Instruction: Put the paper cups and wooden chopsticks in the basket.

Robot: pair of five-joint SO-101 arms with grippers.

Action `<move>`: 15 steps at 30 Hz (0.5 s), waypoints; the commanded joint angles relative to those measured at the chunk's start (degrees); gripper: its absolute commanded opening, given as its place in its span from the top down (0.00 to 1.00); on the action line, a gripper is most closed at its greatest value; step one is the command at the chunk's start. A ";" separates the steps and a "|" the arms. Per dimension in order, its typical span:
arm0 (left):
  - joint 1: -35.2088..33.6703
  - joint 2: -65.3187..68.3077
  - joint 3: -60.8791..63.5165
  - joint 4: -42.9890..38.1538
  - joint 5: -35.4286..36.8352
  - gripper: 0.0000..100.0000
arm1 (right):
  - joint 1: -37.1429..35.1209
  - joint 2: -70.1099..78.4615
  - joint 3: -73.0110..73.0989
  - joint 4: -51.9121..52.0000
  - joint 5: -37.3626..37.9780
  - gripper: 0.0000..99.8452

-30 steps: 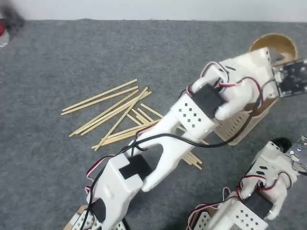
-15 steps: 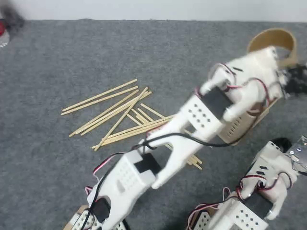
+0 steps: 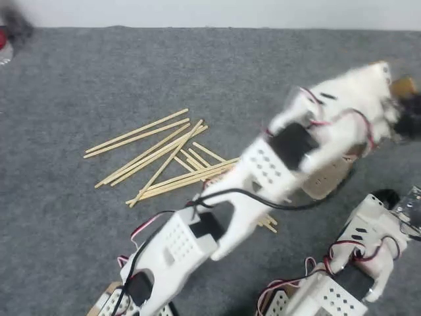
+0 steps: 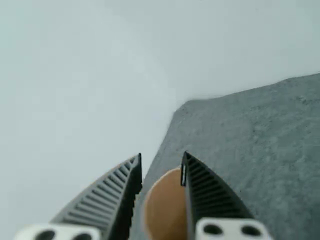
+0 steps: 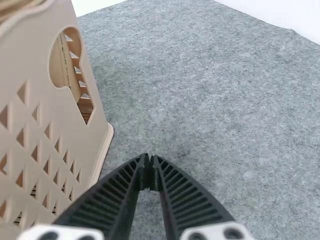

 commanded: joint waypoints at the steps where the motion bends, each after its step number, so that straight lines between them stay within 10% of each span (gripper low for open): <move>1: -6.59 -8.18 -7.43 12.92 0.53 0.88 | -0.75 -0.66 -0.35 -1.01 0.70 0.99; 7: -19.08 -15.38 -11.12 39.91 0.62 0.88 | -2.51 -0.66 -0.26 -0.84 0.79 0.99; 15: -44.31 -29.63 5.32 40.53 5.36 0.88 | -12.44 -0.66 -3.96 6.29 9.49 0.84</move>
